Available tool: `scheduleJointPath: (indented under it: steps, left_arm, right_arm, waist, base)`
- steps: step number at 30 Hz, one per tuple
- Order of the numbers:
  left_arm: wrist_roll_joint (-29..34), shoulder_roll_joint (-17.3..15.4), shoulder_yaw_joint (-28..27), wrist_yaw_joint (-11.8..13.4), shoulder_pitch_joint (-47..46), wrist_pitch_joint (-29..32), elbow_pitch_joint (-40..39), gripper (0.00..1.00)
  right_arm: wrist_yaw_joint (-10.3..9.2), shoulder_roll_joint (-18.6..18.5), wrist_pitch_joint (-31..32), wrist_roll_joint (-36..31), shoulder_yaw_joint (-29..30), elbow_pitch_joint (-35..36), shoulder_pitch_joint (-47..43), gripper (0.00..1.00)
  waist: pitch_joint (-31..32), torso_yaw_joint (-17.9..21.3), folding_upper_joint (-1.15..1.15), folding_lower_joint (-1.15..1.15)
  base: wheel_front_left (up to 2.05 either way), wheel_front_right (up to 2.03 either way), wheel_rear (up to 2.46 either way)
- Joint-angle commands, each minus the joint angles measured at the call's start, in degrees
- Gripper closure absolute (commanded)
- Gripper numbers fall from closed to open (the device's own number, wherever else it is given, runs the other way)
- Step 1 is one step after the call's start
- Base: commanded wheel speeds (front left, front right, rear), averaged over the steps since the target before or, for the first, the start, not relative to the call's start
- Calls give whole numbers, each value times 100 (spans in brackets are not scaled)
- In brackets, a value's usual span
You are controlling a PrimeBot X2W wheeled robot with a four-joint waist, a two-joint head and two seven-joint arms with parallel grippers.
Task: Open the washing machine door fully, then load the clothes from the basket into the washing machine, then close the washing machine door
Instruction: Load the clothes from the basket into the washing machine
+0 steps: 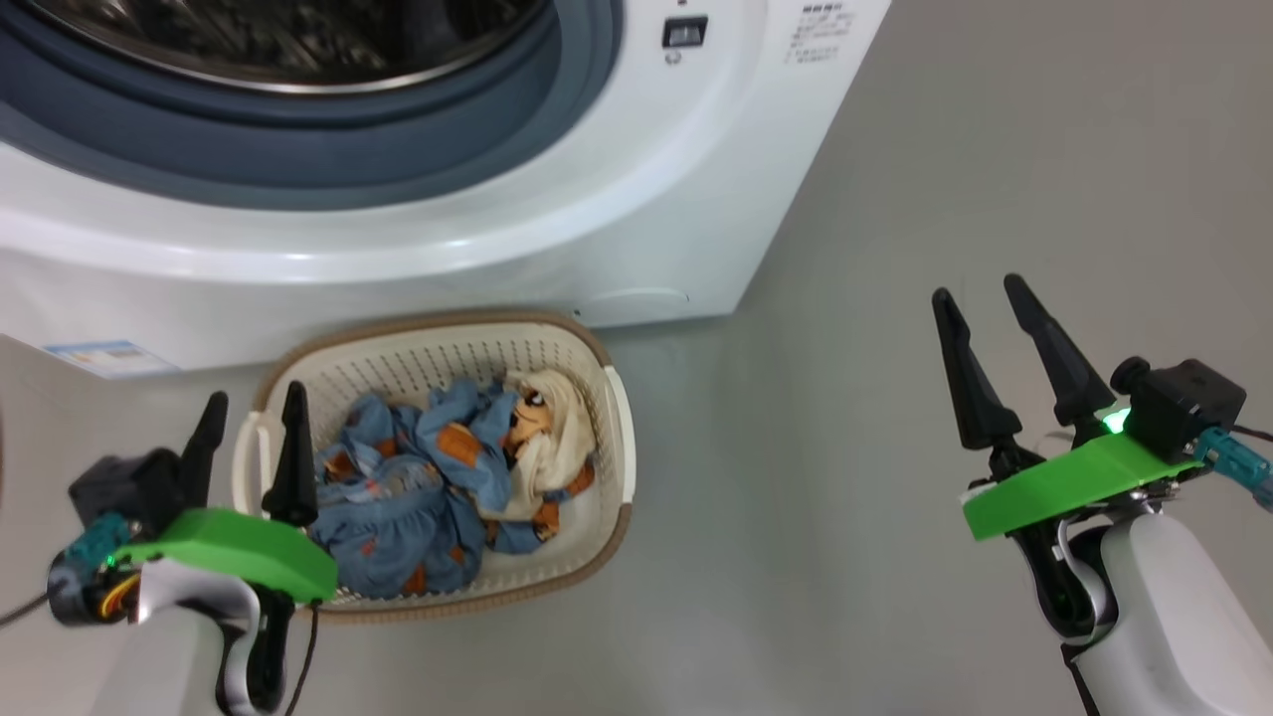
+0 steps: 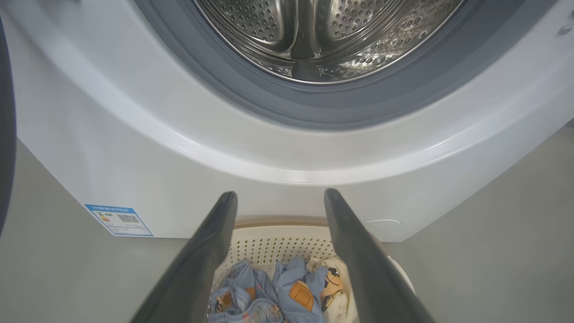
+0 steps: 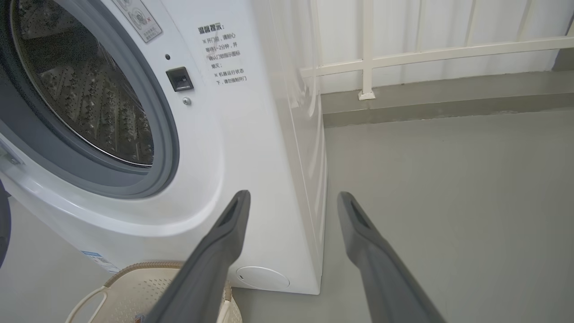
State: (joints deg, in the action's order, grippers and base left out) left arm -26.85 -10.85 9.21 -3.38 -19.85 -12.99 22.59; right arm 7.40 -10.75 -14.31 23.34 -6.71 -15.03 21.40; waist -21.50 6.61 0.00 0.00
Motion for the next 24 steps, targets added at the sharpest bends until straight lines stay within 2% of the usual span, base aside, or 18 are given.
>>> scheduleJointPath:
  steps: [1, 13, 24]
  left_arm:
    - [19, -170, -124, -52, -284, 37, 94, 0]
    - [-85, -77, 311, -327, -1347, 263, 1502, 0]
    - [-12, 7, 1489, -408, -2517, 498, 2764, 0]
  right_arm:
    - [9, 41, -69, -51, -68, 182, 103, 0]
    - [9, 238, -69, -88, -6, 302, 442, 0]
    - [9, 399, -69, -91, -136, 362, 789, 0]
  waist:
    - [-449, 168, 0, 0]
    - [-1321, 343, 0, 0]
    - [-2110, 589, 0, 0]
  base:
    - [0, 0, 0]
    - [0, 0, 0]
    - [0, 0, 0]
